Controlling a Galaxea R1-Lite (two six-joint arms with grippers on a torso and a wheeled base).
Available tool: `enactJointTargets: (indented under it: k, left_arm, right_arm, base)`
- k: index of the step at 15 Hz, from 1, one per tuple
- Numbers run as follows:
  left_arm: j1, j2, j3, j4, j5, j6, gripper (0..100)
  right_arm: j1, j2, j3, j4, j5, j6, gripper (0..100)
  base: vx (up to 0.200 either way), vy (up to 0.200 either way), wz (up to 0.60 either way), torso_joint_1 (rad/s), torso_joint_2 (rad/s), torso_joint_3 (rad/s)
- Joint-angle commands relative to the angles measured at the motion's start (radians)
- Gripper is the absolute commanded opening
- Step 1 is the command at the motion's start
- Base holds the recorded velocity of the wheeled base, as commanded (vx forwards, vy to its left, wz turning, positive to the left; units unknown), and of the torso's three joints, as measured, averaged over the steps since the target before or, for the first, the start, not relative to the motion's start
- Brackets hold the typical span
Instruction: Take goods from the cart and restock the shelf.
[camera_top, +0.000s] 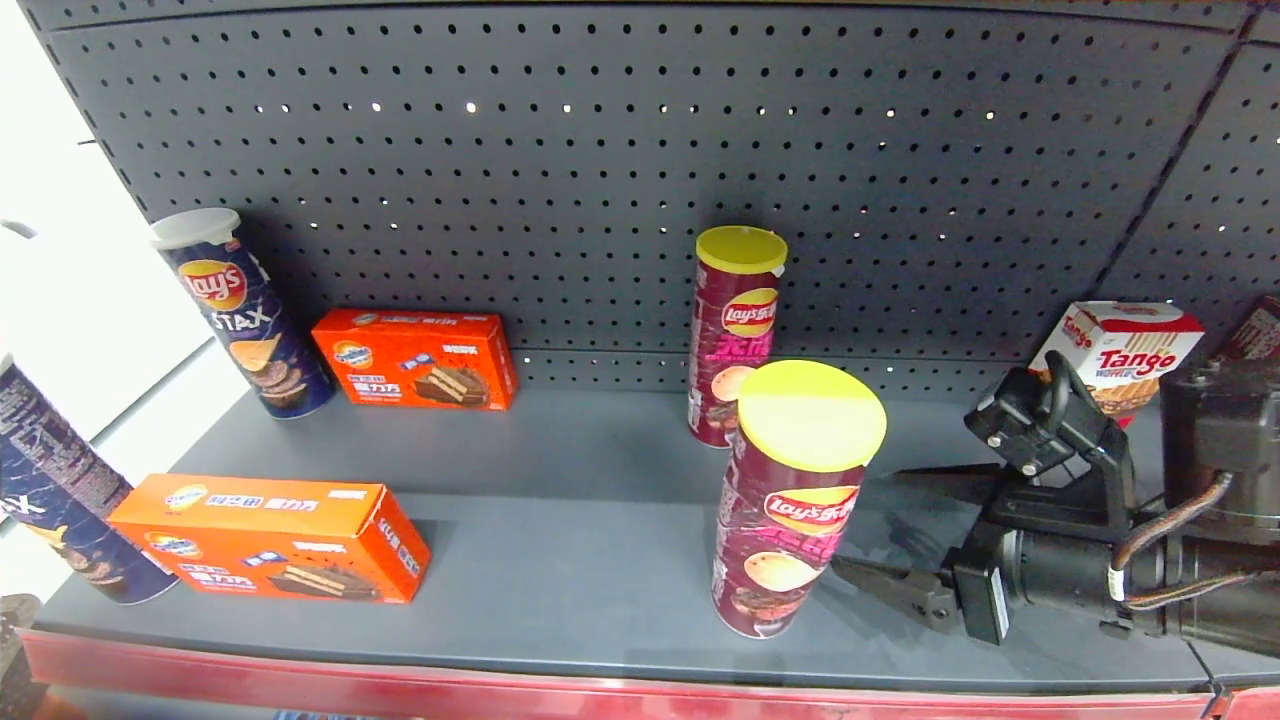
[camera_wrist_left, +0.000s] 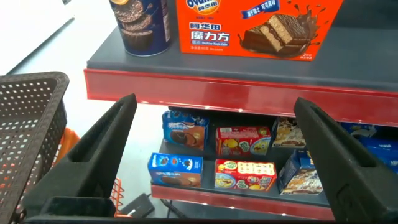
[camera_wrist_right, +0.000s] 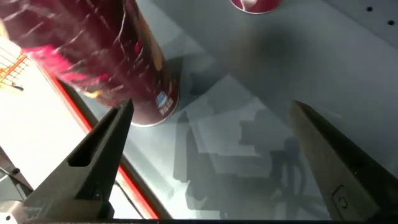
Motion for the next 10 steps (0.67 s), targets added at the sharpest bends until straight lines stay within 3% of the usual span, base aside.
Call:
enactJointTargets:
  k: [1, 10]
  left_arm:
    - [0.000, 0.002, 0.000, 0.000, 0.000, -0.001, 100]
    - [0.000, 0.002, 0.000, 0.000, 0.000, -0.001, 100]
  right_arm:
    - [0.001, 0.025, -0.012, -0.004, 0.000, -0.004, 100]
    - [-0.005, 0.031, -0.014, -0.007, 0.000, -0.007, 100]
  base:
    - [0.000, 0.000, 0.00, 0.000, 0.00, 0.000]
    - [0.000, 0.000, 0.00, 0.000, 0.00, 0.000]
